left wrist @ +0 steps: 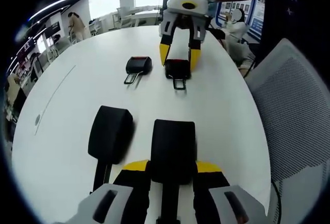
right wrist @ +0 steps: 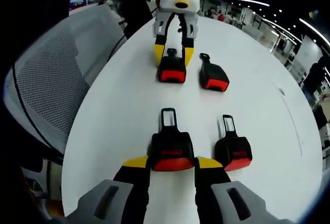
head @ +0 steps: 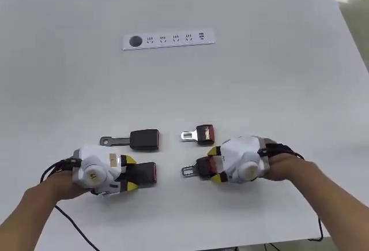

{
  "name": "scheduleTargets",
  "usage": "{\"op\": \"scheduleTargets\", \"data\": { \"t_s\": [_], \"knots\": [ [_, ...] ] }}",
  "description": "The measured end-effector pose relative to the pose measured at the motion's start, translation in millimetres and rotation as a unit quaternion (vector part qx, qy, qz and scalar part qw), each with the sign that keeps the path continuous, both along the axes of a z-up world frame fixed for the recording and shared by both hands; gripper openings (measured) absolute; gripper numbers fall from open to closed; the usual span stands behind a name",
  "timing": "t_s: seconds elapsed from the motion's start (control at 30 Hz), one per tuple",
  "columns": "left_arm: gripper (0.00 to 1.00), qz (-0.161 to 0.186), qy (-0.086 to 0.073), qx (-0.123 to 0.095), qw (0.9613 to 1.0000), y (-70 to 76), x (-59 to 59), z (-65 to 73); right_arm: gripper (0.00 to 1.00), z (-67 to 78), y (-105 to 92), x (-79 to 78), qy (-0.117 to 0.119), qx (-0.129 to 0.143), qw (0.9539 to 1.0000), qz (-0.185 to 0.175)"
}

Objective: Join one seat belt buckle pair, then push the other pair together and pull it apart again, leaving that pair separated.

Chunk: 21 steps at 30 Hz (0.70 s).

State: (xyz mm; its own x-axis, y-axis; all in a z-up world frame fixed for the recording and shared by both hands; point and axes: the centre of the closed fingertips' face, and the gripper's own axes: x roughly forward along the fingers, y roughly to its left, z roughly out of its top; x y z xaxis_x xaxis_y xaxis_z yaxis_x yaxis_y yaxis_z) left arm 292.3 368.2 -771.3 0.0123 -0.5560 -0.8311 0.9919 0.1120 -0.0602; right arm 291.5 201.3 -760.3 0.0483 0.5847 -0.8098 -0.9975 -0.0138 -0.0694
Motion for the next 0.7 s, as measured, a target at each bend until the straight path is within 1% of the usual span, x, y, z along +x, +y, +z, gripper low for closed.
{"op": "scheduleTargets", "data": {
  "t_s": [0.2,0.63,0.7],
  "knots": [
    [0.33,-0.01,-0.003,0.002,0.9999,-0.7,-0.8,1.1,0.3,0.6,1.7,-1.6,0.0,0.001,0.9999,-0.016],
    [0.33,-0.02,-0.003,0.005,0.9998,1.0,-0.3,-1.8,0.3,5.5,9.2,-3.2,0.008,0.007,0.9989,-0.046],
    [0.33,-0.022,-0.004,0.007,0.9997,1.3,-0.2,-2.4,0.3,4.0,10.5,-2.8,0.008,0.008,0.9987,-0.049]
  ]
}}
